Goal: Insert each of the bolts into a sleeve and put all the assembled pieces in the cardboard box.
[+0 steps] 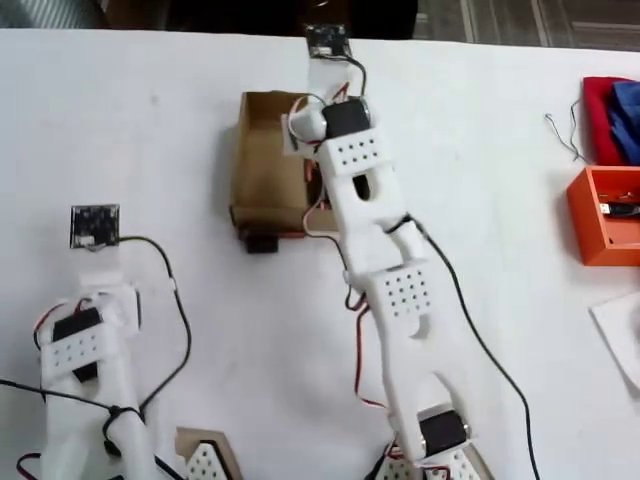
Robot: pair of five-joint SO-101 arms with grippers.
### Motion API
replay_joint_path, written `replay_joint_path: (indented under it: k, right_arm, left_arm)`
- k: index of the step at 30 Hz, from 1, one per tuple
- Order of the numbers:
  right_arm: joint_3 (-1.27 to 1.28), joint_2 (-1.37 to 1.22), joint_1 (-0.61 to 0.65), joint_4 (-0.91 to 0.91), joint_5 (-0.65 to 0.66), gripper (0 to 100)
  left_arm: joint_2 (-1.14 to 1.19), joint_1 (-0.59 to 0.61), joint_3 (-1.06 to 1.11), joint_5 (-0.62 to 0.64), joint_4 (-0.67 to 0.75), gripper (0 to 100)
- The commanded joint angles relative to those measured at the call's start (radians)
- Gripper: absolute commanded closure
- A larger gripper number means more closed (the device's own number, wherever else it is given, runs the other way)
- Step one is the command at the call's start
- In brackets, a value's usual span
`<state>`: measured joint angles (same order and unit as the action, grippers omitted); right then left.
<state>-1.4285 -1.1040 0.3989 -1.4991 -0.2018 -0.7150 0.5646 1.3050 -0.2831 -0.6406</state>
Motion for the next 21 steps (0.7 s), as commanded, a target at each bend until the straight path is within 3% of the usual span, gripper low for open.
replay_joint_path:
  k: [1, 21]
  right_arm:
    - [-0.077, -0.033, 0.005, 0.001, -0.011, 97.6]
    - [-0.075, -0.074, 0.025, -0.067, -0.012, 97.6]
  left_arm:
    - [-0.011, 0.006, -0.005, 0.006, 0.015, 97]
    - [-0.011, 0.005, -0.005, 0.006, 0.017, 97]
